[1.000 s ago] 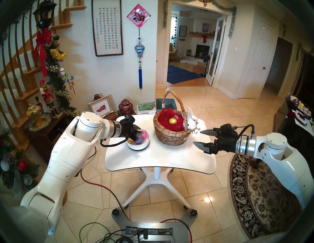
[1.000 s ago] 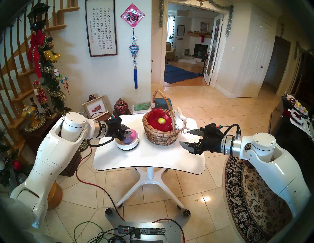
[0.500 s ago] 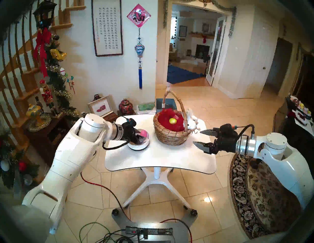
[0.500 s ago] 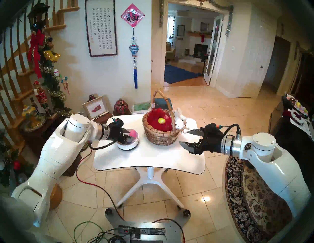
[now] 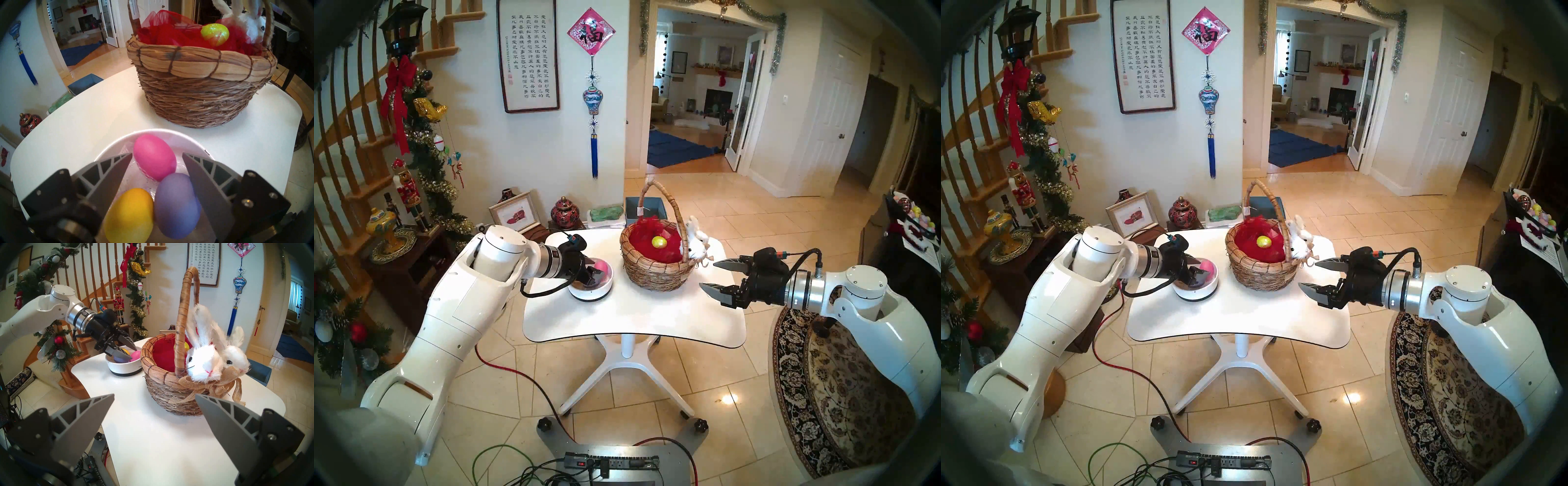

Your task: Put easter egg into basket

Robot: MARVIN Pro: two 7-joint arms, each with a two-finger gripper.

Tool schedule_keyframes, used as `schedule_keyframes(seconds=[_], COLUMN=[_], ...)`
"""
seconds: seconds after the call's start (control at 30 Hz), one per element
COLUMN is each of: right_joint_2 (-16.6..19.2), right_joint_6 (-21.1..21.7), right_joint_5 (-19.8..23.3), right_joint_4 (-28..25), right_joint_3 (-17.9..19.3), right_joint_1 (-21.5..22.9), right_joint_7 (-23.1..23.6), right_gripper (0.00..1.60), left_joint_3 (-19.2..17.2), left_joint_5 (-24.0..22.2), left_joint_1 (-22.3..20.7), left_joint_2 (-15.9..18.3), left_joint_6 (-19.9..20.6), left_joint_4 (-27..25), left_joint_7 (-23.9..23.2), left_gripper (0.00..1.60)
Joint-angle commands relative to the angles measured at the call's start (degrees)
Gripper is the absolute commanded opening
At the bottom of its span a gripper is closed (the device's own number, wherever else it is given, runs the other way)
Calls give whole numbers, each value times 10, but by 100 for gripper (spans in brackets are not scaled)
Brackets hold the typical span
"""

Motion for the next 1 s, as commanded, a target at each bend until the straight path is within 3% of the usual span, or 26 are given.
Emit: schedule_keyframes(seconds=[0.0, 0.67, 0.77, 0.8, 0.83, 0.87, 0.97], right_joint_2=[1, 1, 1, 1, 1, 1, 1], right_joint_6=[-1, -1, -1, -1, -1, -1, -1], right_joint_5=[1, 1, 1, 1, 1, 1, 1], right_joint_4=[-1, -1, -1, -1, -1, -1, -1], right_joint_3=[5, 5, 5, 5, 5, 5, 5], right_joint_1=[1, 1, 1, 1, 1, 1, 1], right_joint_7=[-1, -1, -1, -1, -1, -1, -1], right_gripper=[160, 160, 160, 160, 160, 160, 160], left_joint_3=[1, 10, 12, 12, 12, 13, 13], left_joint_5=[0, 3, 4, 4, 4, 4, 5], left_joint_1=[-16, -20, -22, -22, -23, -23, -23], left_joint_2=[-6, -8, -9, -10, -10, -10, -10], left_joint_6=[0, -2, -3, -4, -4, -4, -4], left_joint_4=[2, 12, 16, 17, 18, 19, 19], left_joint_7=[0, 7, 9, 9, 9, 9, 10], left_gripper=[123, 119, 107, 76, 60, 53, 53])
